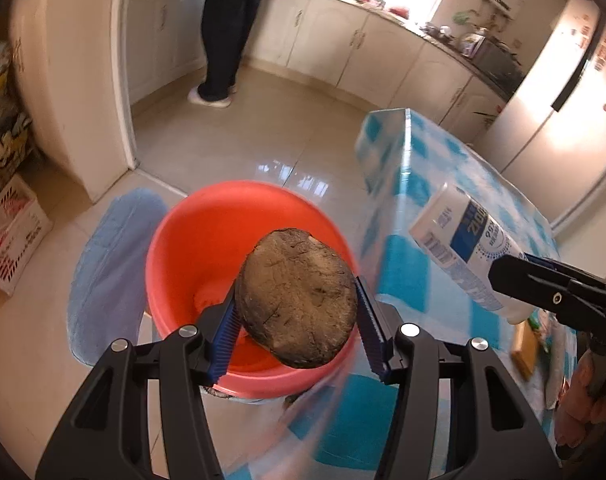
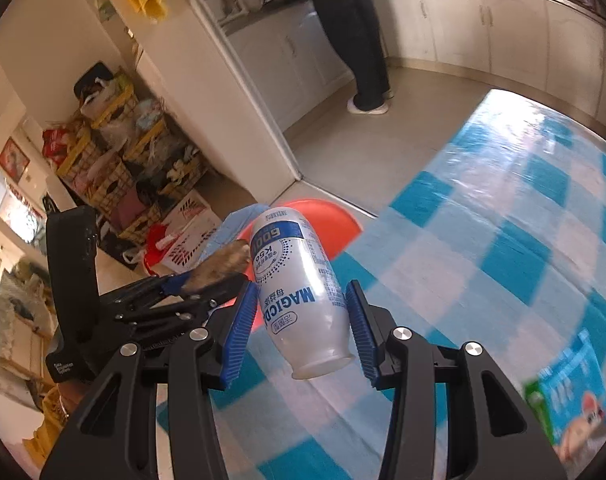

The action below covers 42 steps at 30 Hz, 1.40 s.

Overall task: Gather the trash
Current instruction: 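Carry the lump and bottle to the red bucket and open both tools to drop them, then return both tools over the table toward the grey packet and red wrapper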

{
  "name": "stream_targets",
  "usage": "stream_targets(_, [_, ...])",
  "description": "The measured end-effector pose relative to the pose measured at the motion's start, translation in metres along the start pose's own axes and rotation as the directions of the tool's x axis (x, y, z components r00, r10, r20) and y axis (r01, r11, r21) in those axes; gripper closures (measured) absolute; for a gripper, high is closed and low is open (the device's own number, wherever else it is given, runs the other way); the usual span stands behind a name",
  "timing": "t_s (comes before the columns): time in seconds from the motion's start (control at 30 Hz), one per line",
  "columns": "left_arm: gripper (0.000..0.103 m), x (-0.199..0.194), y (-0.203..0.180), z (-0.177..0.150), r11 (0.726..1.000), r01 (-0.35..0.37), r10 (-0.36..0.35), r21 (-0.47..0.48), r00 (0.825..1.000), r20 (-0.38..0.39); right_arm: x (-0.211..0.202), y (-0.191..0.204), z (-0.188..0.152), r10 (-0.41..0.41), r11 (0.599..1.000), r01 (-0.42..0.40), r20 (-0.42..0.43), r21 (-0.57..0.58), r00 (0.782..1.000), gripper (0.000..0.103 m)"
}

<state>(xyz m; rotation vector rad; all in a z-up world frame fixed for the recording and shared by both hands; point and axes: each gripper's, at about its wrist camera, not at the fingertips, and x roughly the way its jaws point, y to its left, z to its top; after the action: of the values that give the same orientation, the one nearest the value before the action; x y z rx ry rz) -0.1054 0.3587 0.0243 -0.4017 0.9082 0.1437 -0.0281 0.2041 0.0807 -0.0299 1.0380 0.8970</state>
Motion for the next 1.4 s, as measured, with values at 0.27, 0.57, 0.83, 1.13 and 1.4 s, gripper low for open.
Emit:
stream_targets(0.27, [0.048,0.028,0.016,0.008,0.998,-0.048,0.046,-0.051,0.998,-0.05,0.05,0.014,0.015,0.013,1.0,-0.015,-0.06,-0.022,0.998,0.054])
stream_targets(0.57, [0.025,0.019,0.029,0.009,0.99,-0.114,0.112,-0.08,0.993,-0.026,0.041,-0.004,0.01,-0.002,0.999,0.003,-0.01,0.045,1.0,0.026])
stream_targets(0.83, [0.021,0.005,0.025,0.001,0.987,-0.136,0.136,-0.08,0.991,0.0,-0.018,-0.022,-0.018,-0.122,0.991,0.117,0.077,0.064,0.99,0.015])
stream_targets(1.13, [0.02,-0.016,-0.017,-0.006,0.998,-0.061,0.06,0.012,0.997,0.042,-0.069,-0.031,-0.072,-0.241,0.969,0.227,0.162,0.096,0.957,0.015])
stream_targets(1.4, [0.02,-0.027,-0.069,-0.024,0.993,0.036,-0.039,0.116,0.999,0.024,-0.104,-0.044,-0.123,-0.345,0.934,0.318,0.185,0.162,0.92,0.015])
